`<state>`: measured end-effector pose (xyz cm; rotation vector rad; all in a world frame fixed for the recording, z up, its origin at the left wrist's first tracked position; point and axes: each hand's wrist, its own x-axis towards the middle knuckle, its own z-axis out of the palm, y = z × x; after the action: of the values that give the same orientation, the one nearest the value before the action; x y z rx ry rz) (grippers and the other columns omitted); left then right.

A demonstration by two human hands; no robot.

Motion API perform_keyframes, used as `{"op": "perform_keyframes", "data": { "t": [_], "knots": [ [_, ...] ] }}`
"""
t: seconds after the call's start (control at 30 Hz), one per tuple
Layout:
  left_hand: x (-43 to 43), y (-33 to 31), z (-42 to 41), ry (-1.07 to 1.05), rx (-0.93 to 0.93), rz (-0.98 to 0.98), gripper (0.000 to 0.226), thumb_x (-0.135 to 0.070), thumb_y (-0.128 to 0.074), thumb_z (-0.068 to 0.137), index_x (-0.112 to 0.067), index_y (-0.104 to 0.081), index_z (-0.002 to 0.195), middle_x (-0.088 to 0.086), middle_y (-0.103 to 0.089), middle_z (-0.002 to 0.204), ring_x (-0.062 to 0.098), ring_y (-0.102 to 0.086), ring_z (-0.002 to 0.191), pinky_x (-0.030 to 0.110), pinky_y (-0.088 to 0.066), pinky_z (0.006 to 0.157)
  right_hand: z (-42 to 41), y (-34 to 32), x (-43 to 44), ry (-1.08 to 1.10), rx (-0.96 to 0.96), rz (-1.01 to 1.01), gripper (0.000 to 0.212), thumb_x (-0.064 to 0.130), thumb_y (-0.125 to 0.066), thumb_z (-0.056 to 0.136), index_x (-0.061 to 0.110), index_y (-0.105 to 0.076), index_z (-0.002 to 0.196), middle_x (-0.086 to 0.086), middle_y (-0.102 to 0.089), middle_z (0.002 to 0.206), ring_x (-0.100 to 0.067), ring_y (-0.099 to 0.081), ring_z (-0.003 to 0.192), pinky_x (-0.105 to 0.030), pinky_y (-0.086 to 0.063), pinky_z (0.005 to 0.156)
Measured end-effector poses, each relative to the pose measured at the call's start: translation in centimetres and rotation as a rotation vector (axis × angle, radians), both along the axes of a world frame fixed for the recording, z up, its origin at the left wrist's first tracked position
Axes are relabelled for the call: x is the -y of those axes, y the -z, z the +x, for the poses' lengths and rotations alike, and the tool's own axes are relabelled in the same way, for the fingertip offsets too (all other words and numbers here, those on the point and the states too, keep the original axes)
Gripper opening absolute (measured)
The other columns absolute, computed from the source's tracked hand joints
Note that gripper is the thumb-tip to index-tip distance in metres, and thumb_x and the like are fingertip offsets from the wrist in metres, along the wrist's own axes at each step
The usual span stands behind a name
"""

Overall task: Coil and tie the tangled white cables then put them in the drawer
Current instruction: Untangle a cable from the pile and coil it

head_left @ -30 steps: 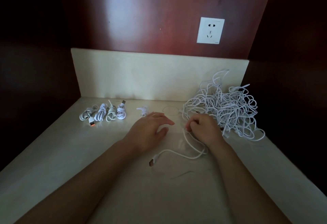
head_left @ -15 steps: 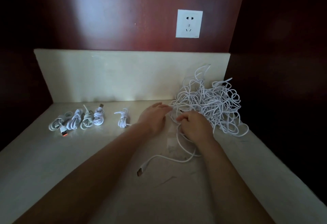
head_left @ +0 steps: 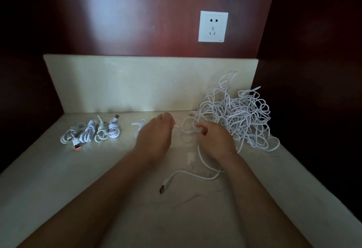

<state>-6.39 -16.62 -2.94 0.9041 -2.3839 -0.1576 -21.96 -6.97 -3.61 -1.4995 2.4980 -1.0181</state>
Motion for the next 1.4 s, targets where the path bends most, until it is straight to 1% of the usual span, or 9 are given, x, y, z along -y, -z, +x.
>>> {"op": "perform_keyframes", "data": {
  "t": [0.23,0.4,0.53,0.63,0.7,0.93,1.1,1.27,1.4],
  "knots": [
    [-1.7,-0.5,5.2,0.083,-0.202,0.179,0.009,-0.023,-0.038,0.103,-0.018,-0.045,0.104,-0.001,-0.057,0.08,0.023,-0.057,0.076,0.037,-0.042,0.067,3.1,-0.5,0.5,-0.227,-0.009,-0.368,0.032,0.017,-0.06,0.077,0.026,-0.074,0.104,0.011,-0.066,0.091,-0.01,-0.059,0.082,-0.03,-0.05,0.078],
    [-1.4,0.2,5.9,0.113,-0.454,0.256,0.009,-0.022,-0.04,0.103,-0.018,-0.046,0.098,-0.009,-0.053,0.076,0.007,-0.052,0.067,0.038,-0.045,0.07,6.9,-1.4,2.0,-0.433,0.003,-0.165,0.03,0.013,-0.057,0.088,0.028,-0.07,0.11,0.007,-0.072,0.099,-0.013,-0.064,0.094,-0.035,-0.051,0.085],
    [-0.4,0.1,6.5,0.106,-0.72,0.333,0.01,-0.018,-0.041,0.102,-0.02,-0.046,0.093,-0.009,-0.051,0.078,-0.006,-0.051,0.066,0.018,-0.041,0.066,8.6,-0.8,3.5,-0.414,-0.023,-0.236,0.016,0.032,-0.051,0.097,0.03,-0.061,0.085,0.006,-0.064,0.074,-0.017,-0.062,0.075,-0.04,-0.05,0.071],
    [0.8,-0.1,7.2,0.075,-0.867,0.447,0.009,-0.024,-0.042,0.1,-0.026,-0.044,0.091,-0.004,-0.05,0.077,0.003,-0.046,0.064,0.021,-0.04,0.063,8.6,0.3,3.8,-0.39,-0.05,-0.323,0.019,0.045,-0.049,0.096,0.029,-0.058,0.088,0.011,-0.052,0.062,-0.012,-0.054,0.065,-0.036,-0.045,0.063],
    [1.3,-0.6,7.4,0.021,-0.95,0.531,0.014,-0.012,-0.039,0.103,-0.02,-0.045,0.092,-0.002,-0.048,0.073,0.005,-0.042,0.058,0.02,-0.037,0.058,8.5,0.6,3.8,-0.392,-0.047,-0.392,0.021,0.049,-0.047,0.092,0.03,-0.056,0.088,0.011,-0.051,0.06,-0.008,-0.05,0.061,-0.034,-0.043,0.06],
    [1.9,-0.8,8.7,0.087,-0.588,0.716,0.028,0.005,-0.04,0.096,-0.016,-0.052,0.083,-0.001,-0.053,0.062,0.008,-0.045,0.051,0.015,-0.036,0.047,7.3,0.4,3.5,-0.437,0.029,-0.591,0.014,0.026,-0.053,0.097,0.021,-0.061,0.086,0.011,-0.059,0.079,-0.015,-0.058,0.078,-0.04,-0.049,0.07],
    [0.6,-0.7,8.4,0.303,-0.42,0.866,0.025,0.001,-0.044,0.097,-0.013,-0.062,0.088,0.002,-0.056,0.072,0.005,-0.05,0.056,0.013,-0.038,0.054,7.4,0.6,3.6,-0.452,0.094,-0.527,0.019,0.034,-0.049,0.096,0.022,-0.06,0.085,0.014,-0.056,0.074,-0.012,-0.056,0.072,-0.033,-0.045,0.065],
    [-0.9,-1.5,8.0,0.346,-0.367,0.819,0.033,-0.015,-0.039,0.104,-0.01,-0.056,0.077,0.001,-0.054,0.064,0.001,-0.047,0.049,0.012,-0.037,0.053,7.5,1.0,3.3,-0.497,0.083,-0.494,0.019,0.033,-0.051,0.095,0.022,-0.064,0.087,0.014,-0.061,0.077,-0.01,-0.059,0.074,-0.037,-0.049,0.067],
    [-1.6,-1.5,7.0,0.278,-0.52,0.933,0.037,-0.016,-0.041,0.102,-0.014,-0.044,0.065,-0.007,-0.035,0.05,0.007,-0.03,0.042,0.02,-0.023,0.043,7.7,0.9,3.0,-0.518,0.122,-0.495,0.019,0.032,-0.05,0.096,0.025,-0.064,0.086,0.015,-0.059,0.073,-0.011,-0.058,0.07,-0.038,-0.049,0.067]
  ]
}}
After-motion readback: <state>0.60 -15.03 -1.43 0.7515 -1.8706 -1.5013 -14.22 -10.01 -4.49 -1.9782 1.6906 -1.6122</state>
